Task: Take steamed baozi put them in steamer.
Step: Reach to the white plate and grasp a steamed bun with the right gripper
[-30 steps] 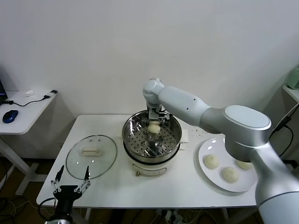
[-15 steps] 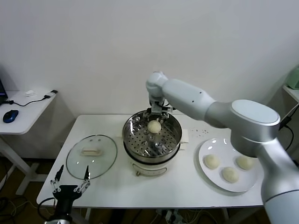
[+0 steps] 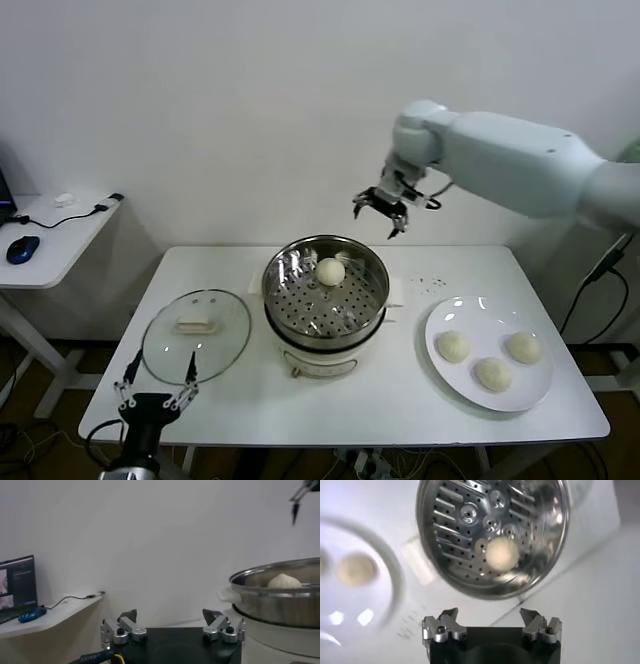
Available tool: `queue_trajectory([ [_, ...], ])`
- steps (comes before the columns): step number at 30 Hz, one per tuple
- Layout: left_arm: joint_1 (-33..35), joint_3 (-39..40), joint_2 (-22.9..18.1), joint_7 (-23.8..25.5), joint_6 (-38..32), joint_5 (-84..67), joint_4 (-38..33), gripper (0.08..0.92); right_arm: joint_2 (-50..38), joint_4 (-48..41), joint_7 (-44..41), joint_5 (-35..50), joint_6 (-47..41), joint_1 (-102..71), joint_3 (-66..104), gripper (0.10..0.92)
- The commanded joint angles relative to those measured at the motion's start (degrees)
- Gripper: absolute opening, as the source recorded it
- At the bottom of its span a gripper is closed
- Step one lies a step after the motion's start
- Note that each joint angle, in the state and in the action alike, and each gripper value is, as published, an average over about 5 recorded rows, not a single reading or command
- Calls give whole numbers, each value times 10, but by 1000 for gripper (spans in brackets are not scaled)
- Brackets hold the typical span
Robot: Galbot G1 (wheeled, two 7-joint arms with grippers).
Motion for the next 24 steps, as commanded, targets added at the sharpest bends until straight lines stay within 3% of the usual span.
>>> queue_trajectory([
  [1, 2, 1, 0, 0, 0, 2, -2, 823, -187, 115, 48, 148, -253, 0, -77, 823],
  [9, 6, -2, -1, 0, 6, -2, -14, 823, -210, 77, 2, 59, -232, -184, 35, 823],
  [24, 4, -8, -1, 0, 7, 10, -4, 823, -125, -63, -11, -21, -210, -368, 188, 823],
])
